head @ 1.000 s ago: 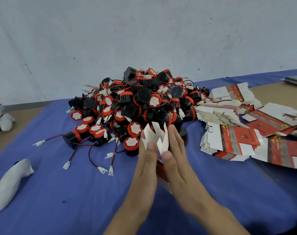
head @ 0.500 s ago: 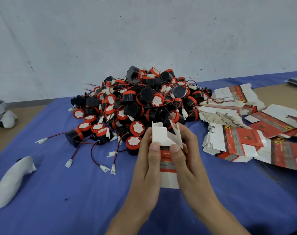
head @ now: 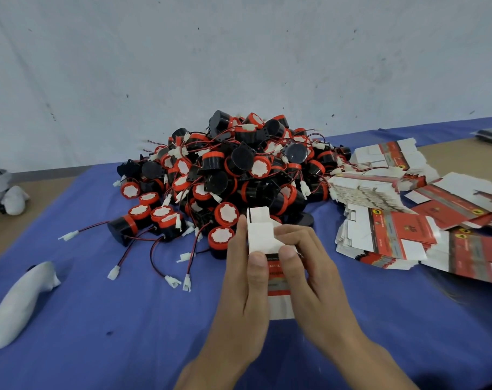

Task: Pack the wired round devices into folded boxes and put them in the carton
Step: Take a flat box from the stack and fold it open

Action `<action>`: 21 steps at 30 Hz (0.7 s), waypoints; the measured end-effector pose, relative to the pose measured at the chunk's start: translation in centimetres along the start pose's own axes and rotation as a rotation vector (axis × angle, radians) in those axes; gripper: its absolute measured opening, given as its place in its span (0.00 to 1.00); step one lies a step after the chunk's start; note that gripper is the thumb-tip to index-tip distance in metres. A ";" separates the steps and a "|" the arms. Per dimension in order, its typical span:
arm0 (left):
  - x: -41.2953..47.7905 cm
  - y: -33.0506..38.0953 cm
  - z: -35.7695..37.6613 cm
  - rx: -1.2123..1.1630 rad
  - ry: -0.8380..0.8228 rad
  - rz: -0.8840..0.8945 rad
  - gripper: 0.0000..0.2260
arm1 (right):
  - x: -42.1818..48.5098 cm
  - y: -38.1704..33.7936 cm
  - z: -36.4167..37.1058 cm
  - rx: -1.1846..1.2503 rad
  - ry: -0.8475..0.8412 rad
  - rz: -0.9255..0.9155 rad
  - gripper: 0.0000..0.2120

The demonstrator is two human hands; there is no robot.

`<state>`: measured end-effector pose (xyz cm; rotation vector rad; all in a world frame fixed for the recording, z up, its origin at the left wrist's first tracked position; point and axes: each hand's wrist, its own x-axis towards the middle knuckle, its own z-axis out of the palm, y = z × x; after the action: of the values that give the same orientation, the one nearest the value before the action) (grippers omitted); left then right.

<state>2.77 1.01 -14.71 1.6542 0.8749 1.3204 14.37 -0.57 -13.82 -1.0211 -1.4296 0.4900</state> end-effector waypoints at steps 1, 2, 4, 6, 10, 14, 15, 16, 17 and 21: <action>0.0 0.1 0.0 0.002 -0.011 0.002 0.34 | 0.0 0.0 0.0 -0.012 -0.004 -0.007 0.21; 0.0 0.1 0.0 -0.002 -0.025 0.000 0.34 | 0.0 0.0 0.0 -0.014 -0.007 -0.010 0.22; 0.1 0.6 -0.3 -0.067 -0.044 -0.038 0.33 | 0.1 0.0 -0.1 0.001 0.001 -0.016 0.21; 0.5 1.1 -0.9 -0.180 -0.077 -0.070 0.32 | 0.2 0.0 -0.3 0.027 0.018 -0.022 0.18; 1.2 1.5 -2.0 -0.234 -0.159 -0.079 0.25 | 0.3 0.1 -0.4 0.101 -0.030 0.026 0.09; 1.0 1.2 -2.2 -0.240 -0.171 -0.066 0.18 | -0.2 0.3 -0.3 0.078 -0.125 0.003 0.12; 0.9 1.2 -2.2 -0.228 -0.168 -0.056 0.15 | -0.3 0.3 -0.2 0.062 -0.140 -0.006 0.14; 0.8 1.3 -2.2 -0.224 -0.157 -0.052 0.12 | -0.4 0.2 -0.2 0.038 -0.154 -0.017 0.16; 0.7 1.4 -2.1 -0.224 -0.144 -0.053 0.11 | -0.4 0.2 -0.2 -0.001 -0.165 -0.033 0.18; 0.6 1.3 -2.0 -0.145 -0.098 -0.010 0.10 | -0.5 0.2 -0.1 -0.162 -0.242 -0.023 0.22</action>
<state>0.93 1.33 -13.09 1.5847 0.7119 1.2549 14.47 -0.92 -14.27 -1.1010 -1.7167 0.4998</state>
